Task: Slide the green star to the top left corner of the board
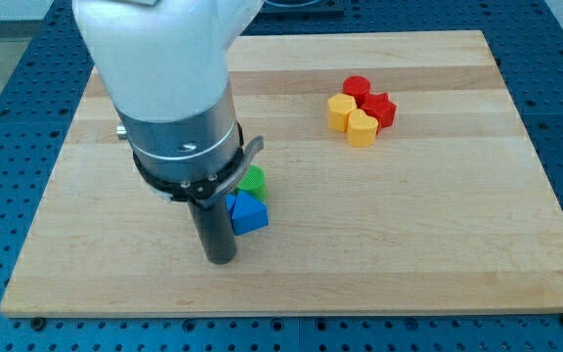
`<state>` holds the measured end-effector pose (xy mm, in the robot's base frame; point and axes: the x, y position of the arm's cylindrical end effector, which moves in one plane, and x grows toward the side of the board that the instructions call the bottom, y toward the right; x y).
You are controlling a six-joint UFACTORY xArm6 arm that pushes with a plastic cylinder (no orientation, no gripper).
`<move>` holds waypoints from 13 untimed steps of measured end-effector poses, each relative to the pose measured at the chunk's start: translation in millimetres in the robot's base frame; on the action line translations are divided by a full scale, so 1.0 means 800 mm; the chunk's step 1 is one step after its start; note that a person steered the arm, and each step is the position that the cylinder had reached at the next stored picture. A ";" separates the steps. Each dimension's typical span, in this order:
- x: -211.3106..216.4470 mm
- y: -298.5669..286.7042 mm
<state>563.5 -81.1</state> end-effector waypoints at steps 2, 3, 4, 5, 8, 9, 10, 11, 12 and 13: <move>-0.048 -0.009; -0.077 -0.013; -0.098 -0.029; -0.116 -0.045; -0.209 -0.052; -0.222 -0.045; -0.238 -0.019; -0.259 0.005; -0.285 0.008; -0.301 -0.005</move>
<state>323.0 -84.8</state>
